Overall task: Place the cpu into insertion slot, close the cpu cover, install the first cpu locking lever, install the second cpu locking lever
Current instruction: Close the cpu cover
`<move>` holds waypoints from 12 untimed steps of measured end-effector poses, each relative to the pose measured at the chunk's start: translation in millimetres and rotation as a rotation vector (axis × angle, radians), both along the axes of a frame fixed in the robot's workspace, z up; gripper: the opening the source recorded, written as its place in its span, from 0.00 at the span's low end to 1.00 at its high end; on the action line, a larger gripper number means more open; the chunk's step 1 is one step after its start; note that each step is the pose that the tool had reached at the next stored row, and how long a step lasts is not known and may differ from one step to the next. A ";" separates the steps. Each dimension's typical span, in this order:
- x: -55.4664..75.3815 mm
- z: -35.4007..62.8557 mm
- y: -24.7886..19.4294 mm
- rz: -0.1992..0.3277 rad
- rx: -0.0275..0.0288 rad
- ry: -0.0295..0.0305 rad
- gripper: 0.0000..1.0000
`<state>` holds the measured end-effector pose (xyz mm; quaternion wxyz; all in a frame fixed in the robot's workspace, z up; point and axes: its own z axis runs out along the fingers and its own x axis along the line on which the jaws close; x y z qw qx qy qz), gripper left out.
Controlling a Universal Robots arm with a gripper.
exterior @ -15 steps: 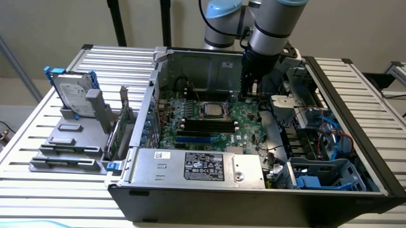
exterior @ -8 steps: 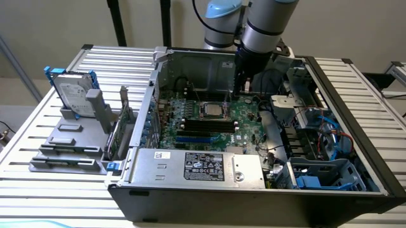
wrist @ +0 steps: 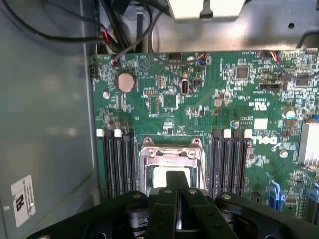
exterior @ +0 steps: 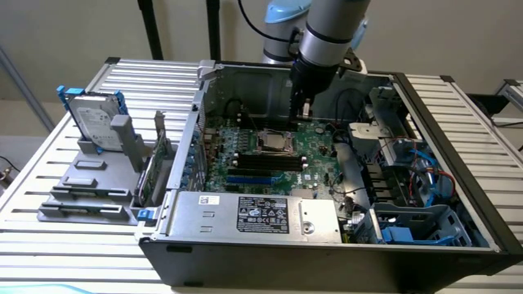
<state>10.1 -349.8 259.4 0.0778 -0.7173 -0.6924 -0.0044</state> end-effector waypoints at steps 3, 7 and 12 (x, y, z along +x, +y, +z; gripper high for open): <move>-6.5 0.1 0.0 0.000 0.0002 0.0120 0.11; -15.0 -0.6 0.0 0.002 0.0021 0.0246 0.11; -28.0 -5.8 0.0 0.009 0.0028 0.0272 0.11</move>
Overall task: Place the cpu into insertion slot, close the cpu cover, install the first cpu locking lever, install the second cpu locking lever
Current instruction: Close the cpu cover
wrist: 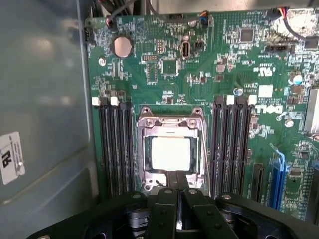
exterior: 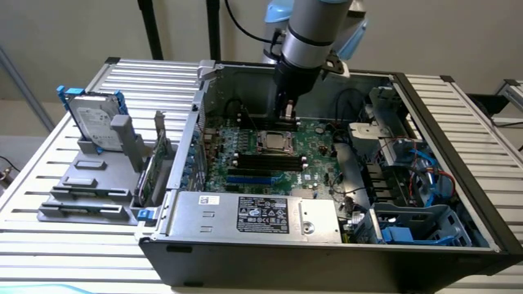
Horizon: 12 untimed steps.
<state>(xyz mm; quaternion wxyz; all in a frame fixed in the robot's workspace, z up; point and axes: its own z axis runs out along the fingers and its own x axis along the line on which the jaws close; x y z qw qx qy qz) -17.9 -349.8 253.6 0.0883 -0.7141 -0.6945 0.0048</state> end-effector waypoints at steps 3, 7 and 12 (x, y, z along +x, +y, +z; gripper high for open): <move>-8.6 -5.1 0.0 0.005 0.0002 0.0000 0.11; -20.1 -12.3 0.0 0.012 0.0001 0.0001 0.11; -30.0 -21.3 0.0 0.022 -0.0001 0.0002 0.11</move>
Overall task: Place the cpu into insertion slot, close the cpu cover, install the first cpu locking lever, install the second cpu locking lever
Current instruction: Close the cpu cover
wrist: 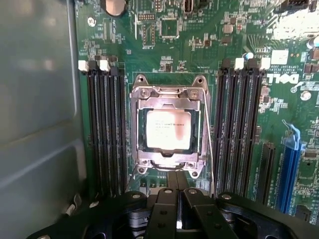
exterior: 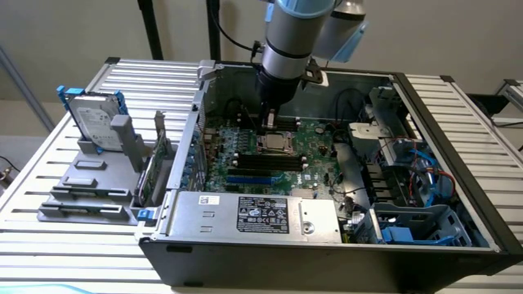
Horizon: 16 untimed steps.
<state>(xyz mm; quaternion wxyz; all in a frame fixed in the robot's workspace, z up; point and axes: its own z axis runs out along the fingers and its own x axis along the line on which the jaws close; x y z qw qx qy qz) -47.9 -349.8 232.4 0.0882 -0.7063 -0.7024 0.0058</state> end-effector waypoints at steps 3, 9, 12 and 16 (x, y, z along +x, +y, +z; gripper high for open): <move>-0.1 -5.6 0.0 0.004 0.0002 0.0000 0.11; -0.1 -16.4 0.0 0.009 0.0001 0.0000 0.11; -0.1 -21.9 0.0 0.011 0.0001 0.0000 0.11; -0.2 -27.8 0.1 0.014 0.0002 0.0004 0.11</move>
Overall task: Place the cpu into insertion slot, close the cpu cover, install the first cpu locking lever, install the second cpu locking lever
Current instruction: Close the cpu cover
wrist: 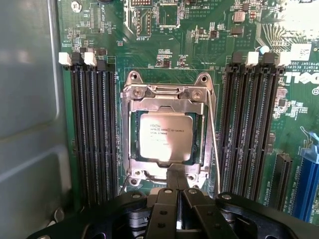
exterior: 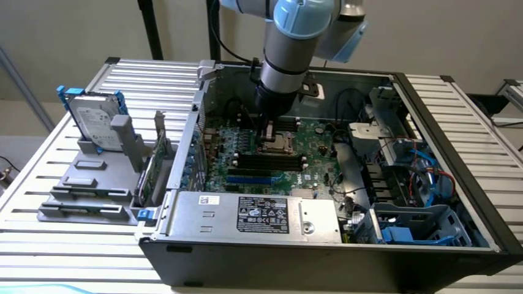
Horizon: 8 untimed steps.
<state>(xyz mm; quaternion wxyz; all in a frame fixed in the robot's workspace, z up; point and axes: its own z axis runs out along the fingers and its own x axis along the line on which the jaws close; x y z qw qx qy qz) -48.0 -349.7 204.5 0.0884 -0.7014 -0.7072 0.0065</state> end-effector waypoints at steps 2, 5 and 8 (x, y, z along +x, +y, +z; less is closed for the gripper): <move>0.0 -0.3 0.2 0.000 -0.0002 0.0017 0.11; 0.0 -0.6 0.5 0.001 -0.0001 0.0056 0.11; 0.0 -1.2 0.8 0.001 -0.0001 0.0057 0.11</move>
